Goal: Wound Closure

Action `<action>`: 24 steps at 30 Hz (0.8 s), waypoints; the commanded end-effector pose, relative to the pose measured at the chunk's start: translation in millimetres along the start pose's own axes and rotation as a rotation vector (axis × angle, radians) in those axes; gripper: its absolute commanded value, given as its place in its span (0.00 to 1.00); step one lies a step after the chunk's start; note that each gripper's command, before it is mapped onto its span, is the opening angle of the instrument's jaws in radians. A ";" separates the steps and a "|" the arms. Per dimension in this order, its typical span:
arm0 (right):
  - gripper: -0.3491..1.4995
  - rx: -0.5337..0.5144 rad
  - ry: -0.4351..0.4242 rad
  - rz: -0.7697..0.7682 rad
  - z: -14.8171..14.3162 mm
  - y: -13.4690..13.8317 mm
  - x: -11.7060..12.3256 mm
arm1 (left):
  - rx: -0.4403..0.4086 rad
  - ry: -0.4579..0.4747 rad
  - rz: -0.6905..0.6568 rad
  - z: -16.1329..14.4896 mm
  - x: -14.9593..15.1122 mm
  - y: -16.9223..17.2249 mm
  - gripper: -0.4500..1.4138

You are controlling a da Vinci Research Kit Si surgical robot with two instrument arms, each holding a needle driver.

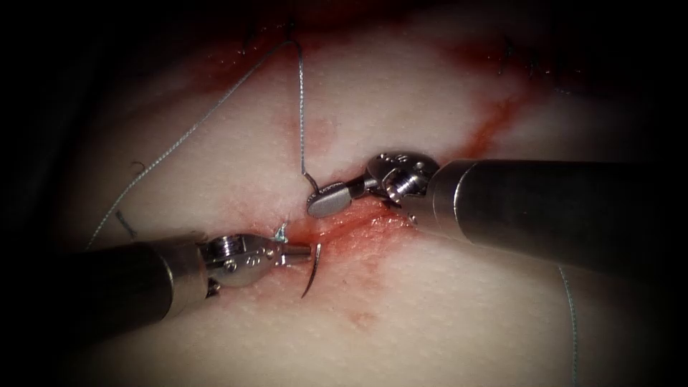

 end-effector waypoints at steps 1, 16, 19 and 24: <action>0.00 0.010 -0.004 0.004 1.4 1.0 -0.6 | -0.002 0.001 0.000 0.9 0.1 0.2 0.19; 0.71 -0.115 0.258 -0.244 -2.1 1.8 2.1 | -0.007 0.109 0.184 -2.6 2.6 0.0 0.38; 0.74 -0.158 0.288 -0.309 -3.8 2.0 3.2 | 0.021 0.165 0.250 -3.3 3.3 -0.5 0.44; 0.82 -0.202 0.323 -0.356 -7.0 0.9 5.3 | 0.059 0.190 0.393 -3.5 4.1 -0.6 0.56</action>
